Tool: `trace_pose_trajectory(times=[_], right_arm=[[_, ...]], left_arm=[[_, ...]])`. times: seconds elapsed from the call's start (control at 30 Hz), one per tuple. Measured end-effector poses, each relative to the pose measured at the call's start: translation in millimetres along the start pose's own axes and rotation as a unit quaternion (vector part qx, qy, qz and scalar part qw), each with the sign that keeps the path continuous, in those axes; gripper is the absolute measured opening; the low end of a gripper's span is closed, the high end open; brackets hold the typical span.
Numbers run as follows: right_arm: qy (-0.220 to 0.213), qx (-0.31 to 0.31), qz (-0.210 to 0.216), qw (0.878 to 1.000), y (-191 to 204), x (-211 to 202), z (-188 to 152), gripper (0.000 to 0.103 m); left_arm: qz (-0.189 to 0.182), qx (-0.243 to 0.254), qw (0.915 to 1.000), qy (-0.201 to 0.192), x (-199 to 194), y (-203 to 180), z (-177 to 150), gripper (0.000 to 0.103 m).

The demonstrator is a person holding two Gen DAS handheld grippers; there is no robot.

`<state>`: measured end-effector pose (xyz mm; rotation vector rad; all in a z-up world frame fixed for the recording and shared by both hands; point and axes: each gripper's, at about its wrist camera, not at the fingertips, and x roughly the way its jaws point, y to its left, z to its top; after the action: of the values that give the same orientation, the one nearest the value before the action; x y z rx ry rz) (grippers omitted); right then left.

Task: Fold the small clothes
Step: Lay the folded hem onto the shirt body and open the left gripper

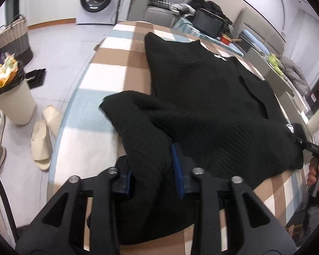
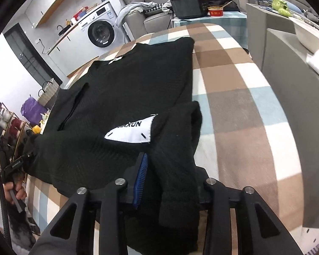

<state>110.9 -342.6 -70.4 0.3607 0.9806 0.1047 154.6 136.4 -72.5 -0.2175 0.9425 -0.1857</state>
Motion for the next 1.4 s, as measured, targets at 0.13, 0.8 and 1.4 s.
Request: trace_pose_trajectory(times=[0.13,0.8,1.4], right_arm=[[-0.02,0.03,0.009,0.999,-11,-24,-10,0.042],[-0.065,0.156,0.119,0.978,-22,-38,-38,0.043],[-0.078,0.105,0.122,0.984,-2,-38,-25,0.012]], left_arm=[[0.006,-0.053,0.9985,-0.013,-27,19,-15,0.052],[-0.023,-0.089,0.9958,-0.007,-72,24,-70,0.052],[-0.049,-0.094,0.9938,-0.034,-82,15,-62,0.052]])
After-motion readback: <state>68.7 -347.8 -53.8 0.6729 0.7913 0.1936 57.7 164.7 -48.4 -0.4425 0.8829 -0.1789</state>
